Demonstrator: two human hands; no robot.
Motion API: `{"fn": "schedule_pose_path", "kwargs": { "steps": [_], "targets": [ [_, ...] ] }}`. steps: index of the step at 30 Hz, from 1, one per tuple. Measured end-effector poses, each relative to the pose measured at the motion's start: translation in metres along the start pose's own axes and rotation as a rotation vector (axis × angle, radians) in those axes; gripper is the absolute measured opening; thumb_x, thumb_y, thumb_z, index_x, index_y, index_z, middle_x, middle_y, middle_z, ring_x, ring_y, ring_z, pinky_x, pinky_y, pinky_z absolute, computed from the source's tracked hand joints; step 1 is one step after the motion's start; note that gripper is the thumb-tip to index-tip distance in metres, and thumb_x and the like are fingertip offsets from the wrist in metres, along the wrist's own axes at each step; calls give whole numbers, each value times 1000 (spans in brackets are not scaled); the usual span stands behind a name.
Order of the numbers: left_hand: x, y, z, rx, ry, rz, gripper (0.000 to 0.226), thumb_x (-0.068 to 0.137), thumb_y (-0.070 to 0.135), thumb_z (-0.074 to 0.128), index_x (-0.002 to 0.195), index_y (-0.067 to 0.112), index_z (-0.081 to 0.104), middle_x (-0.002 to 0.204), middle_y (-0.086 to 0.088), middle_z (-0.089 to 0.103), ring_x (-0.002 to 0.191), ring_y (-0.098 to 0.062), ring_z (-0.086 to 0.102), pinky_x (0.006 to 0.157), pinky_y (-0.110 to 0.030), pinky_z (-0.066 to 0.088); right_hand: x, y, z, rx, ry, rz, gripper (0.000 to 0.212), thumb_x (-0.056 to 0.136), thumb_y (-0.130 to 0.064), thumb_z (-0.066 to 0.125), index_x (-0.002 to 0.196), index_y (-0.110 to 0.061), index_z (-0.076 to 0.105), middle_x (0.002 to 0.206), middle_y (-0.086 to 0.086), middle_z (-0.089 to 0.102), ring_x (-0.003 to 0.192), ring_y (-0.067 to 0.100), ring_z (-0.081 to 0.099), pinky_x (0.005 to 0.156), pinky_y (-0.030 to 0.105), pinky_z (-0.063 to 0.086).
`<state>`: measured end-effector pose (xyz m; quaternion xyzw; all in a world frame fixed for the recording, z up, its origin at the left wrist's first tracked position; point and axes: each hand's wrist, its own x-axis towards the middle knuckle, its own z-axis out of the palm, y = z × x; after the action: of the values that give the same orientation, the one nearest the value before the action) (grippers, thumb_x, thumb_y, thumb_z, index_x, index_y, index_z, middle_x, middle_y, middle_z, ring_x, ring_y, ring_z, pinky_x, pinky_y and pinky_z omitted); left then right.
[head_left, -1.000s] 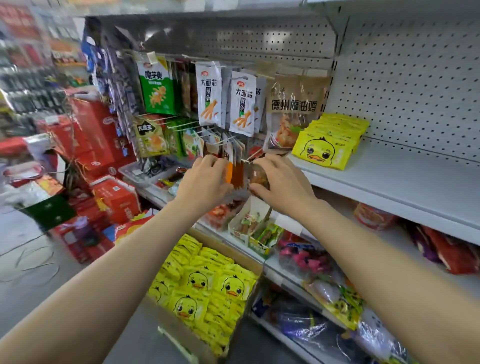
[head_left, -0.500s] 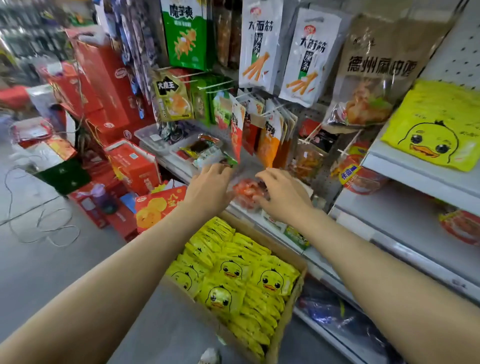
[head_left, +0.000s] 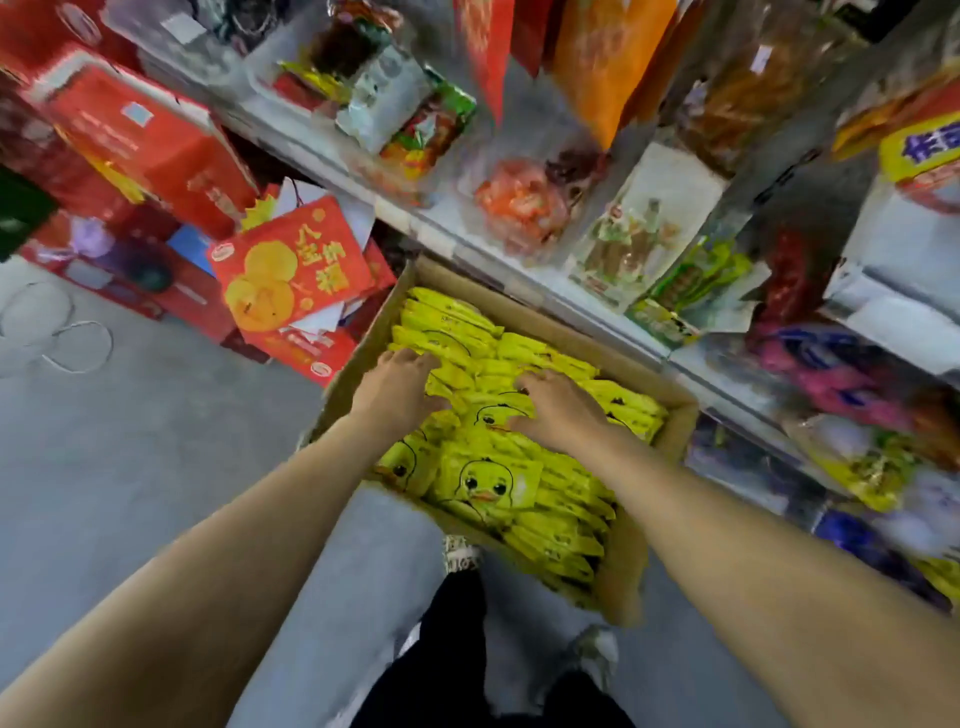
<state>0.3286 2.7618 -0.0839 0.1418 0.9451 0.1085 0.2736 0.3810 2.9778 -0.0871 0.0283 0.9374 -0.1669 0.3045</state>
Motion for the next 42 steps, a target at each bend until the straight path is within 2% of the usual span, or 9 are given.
{"fn": "schedule_pose_path", "kwargs": {
  "steps": [3, 10, 16, 23, 26, 31, 34, 37, 42],
  "targets": [
    [13, -27, 32, -16, -69, -1, 63, 80, 50, 71, 135, 27, 51, 135, -9, 52, 128, -33, 40, 100, -46, 41, 18, 3, 28, 55, -49, 43, 56, 84, -44, 71, 132, -21, 52, 131, 10, 53, 124, 31, 49, 92, 39, 47],
    [35, -58, 68, -45, -64, 53, 71, 74, 53, 74, 136, 30, 50, 144, -7, 43, 135, -32, 32, 109, -50, 30, 52, 11, 59, 59, -8, 110, 61, 81, -43, 75, 133, -22, 50, 134, 6, 51, 129, 27, 44, 96, 39, 44],
    [46, -74, 79, -71, -29, 67, 61, 68, 44, 81, 123, 27, 60, 130, -3, 48, 123, -27, 35, 100, -40, 32, 68, 18, 74, -74, 48, 82, 57, 78, -50, 74, 126, -23, 57, 126, 4, 56, 124, 26, 47, 96, 40, 42],
    [53, -84, 83, -3, -30, 190, 75, 67, 42, 83, 133, 25, 53, 136, -5, 46, 124, -29, 38, 100, -43, 35, 79, 22, 75, -2, 57, 112, 34, 85, -38, 72, 115, -22, 70, 118, 7, 59, 121, 28, 46, 93, 39, 43],
    [61, -82, 84, -24, 20, 193, 63, 68, 41, 82, 123, 21, 60, 128, -7, 53, 120, -32, 44, 98, -43, 37, 80, 24, 72, 55, 56, 113, 28, 87, -34, 71, 108, -17, 73, 114, 9, 62, 116, 28, 51, 89, 36, 44],
    [72, -74, 87, -111, 110, 120, 32, 69, 39, 81, 91, 17, 73, 101, -6, 60, 105, -31, 50, 87, -40, 39, 75, 29, 71, 157, 28, 137, 24, 88, -35, 69, 103, -17, 72, 110, 8, 68, 107, 30, 60, 80, 33, 44],
    [72, -71, 84, -149, 99, 83, 28, 71, 37, 80, 86, 15, 73, 100, -4, 59, 108, -29, 47, 88, -38, 35, 69, 30, 70, 178, -9, 164, 24, 90, -38, 66, 104, -19, 68, 105, 9, 69, 101, 31, 62, 72, 30, 38],
    [69, -71, 78, -220, 41, 28, 27, 73, 41, 79, 79, 16, 70, 99, 0, 63, 108, -27, 48, 90, -40, 40, 62, 29, 66, 192, -6, 174, 24, 93, -43, 62, 101, -21, 64, 95, 9, 68, 91, 32, 63, 66, 29, 33],
    [51, -55, 55, -461, -38, -53, 32, 78, 40, 76, 79, 10, 67, 85, -4, 67, 81, -22, 61, 72, -38, 49, 45, 28, 50, 249, 57, 180, 27, 94, -46, 58, 100, -20, 63, 92, 9, 68, 89, 32, 62, 67, 35, 42]
  ]
}}
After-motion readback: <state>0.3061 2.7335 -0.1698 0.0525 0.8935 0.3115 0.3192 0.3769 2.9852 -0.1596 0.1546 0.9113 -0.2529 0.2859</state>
